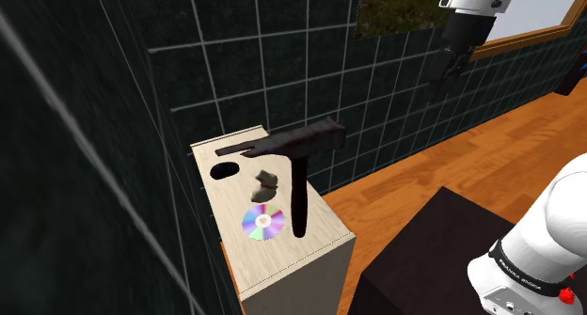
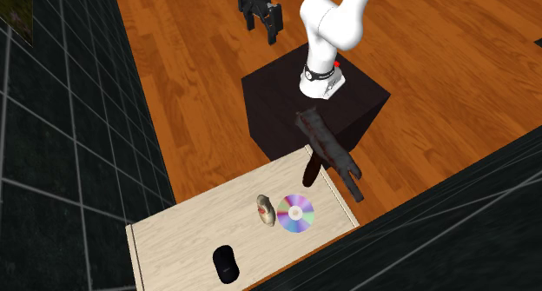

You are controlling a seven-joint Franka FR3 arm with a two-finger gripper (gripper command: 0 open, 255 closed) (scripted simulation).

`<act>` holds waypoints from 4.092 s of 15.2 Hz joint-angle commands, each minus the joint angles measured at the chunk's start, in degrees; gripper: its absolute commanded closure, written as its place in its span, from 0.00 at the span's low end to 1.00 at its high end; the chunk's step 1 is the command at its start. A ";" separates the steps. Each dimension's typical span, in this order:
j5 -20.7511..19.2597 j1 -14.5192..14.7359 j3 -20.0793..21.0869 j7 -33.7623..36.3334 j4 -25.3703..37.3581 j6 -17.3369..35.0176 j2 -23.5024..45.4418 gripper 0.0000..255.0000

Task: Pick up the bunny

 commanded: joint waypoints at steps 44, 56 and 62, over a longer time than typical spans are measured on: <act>-15.61 -1.78 37.34 84.83 19.35 51.04 61.97 0.00; -15.11 -1.97 37.56 84.50 19.59 50.39 61.47 1.00; -12.37 -2.91 38.63 82.74 21.35 46.42 58.71 1.00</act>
